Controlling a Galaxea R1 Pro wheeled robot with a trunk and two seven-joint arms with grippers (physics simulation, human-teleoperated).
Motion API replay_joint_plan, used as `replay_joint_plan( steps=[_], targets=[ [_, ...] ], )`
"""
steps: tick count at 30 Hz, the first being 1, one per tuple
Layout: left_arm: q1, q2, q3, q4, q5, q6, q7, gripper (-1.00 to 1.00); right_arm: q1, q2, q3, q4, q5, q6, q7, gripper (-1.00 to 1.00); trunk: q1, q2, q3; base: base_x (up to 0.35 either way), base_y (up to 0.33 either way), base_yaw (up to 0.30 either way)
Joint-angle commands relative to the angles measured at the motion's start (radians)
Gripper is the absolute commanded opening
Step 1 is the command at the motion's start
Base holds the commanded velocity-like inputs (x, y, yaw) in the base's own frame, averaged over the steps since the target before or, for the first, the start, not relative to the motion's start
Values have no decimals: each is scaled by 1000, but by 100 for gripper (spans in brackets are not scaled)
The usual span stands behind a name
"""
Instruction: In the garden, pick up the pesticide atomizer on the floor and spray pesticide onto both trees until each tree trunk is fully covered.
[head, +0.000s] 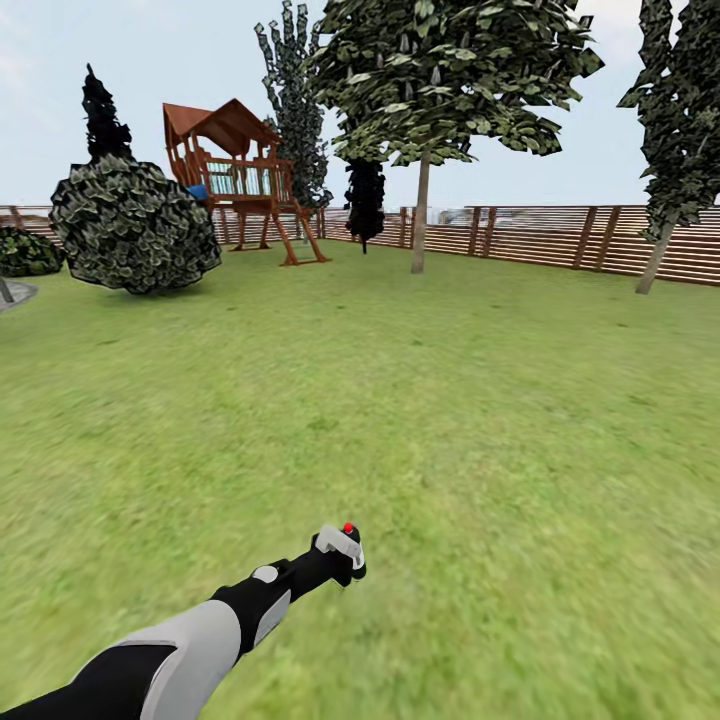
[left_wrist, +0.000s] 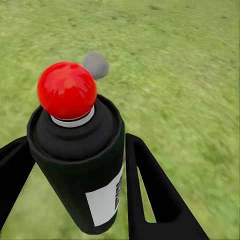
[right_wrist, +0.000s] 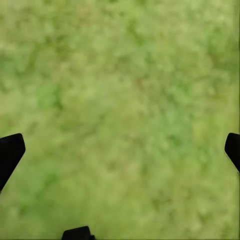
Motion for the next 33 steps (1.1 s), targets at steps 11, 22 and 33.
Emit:
replay_joint_plan(
  steps=[11, 22, 33],
  targets=[
    [0, 1, 4, 0, 1, -6, -1, -100, 0, 0, 0, 0, 0, 0, 0, 100, 0, 0, 0, 203, -86, 0],
    [0, 2, 3, 0, 0, -4, -1, -100, 0, 0, 0, 0, 0, 0, 0, 100, 0, 0, 0, 289, -1, 0],
    [0, 2, 3, 0, 0, -3, 1, -100, 0, 0, 0, 0, 0, 0, 0, 100, 0, 0, 0, 337, -14, 0]
  ],
)
